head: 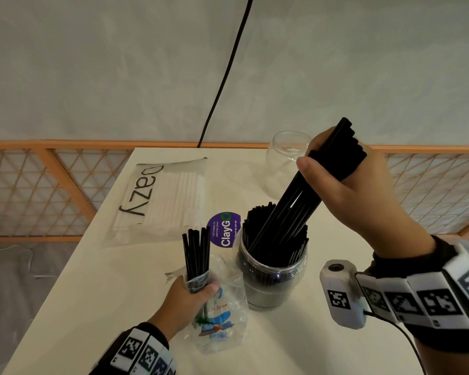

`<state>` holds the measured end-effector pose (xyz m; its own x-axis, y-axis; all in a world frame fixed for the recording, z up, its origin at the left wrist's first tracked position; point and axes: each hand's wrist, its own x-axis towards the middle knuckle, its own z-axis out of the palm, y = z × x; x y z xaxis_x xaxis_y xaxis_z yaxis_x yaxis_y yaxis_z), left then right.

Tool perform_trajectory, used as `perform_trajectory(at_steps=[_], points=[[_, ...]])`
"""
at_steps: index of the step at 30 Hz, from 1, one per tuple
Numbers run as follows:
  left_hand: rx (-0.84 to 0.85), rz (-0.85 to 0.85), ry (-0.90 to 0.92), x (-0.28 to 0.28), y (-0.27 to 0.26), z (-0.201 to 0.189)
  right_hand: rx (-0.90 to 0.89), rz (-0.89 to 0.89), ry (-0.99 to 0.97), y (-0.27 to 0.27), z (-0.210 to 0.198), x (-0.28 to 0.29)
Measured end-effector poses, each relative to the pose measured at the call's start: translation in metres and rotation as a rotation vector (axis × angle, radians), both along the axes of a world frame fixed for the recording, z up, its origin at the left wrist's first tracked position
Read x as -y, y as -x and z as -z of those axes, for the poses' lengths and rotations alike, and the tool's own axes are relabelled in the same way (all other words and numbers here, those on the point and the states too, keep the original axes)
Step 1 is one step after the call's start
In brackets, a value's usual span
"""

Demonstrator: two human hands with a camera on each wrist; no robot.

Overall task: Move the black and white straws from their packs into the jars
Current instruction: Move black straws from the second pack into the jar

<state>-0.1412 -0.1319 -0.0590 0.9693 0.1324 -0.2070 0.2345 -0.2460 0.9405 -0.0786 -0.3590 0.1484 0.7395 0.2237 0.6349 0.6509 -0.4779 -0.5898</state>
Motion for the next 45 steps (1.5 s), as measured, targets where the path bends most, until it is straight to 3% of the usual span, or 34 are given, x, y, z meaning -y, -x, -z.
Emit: perform_trajectory(at_steps=[10, 18, 25, 28, 32, 36, 45], points=[[-0.012, 0.034, -0.016, -0.001, -0.004, 0.008, -0.064, -0.168, 0.1, 0.008, 0.005, -0.018], [-0.021, 0.035, 0.032, 0.0, -0.004, 0.011, 0.127, -0.193, 0.29, 0.024, 0.007, -0.036], [-0.012, 0.029, 0.029, -0.002, -0.007, 0.018, 0.158, -0.207, 0.264, 0.035, 0.005, -0.04], [-0.007, 0.056, 0.017, -0.004, -0.007, 0.017, 0.107, -0.168, 0.171, 0.033, 0.002, -0.032], [-0.003, 0.077, 0.048, -0.006, -0.005, 0.017, -0.099, -0.04, -0.07, 0.023, -0.003, -0.012], [0.017, 0.098, 0.04, -0.004, -0.004, 0.016, -0.181, 0.009, -0.158, 0.015, -0.003, 0.002], [0.001, 0.083, 0.014, -0.002, -0.003, 0.013, -0.133, 0.071, -0.238, 0.017, -0.013, 0.012]])
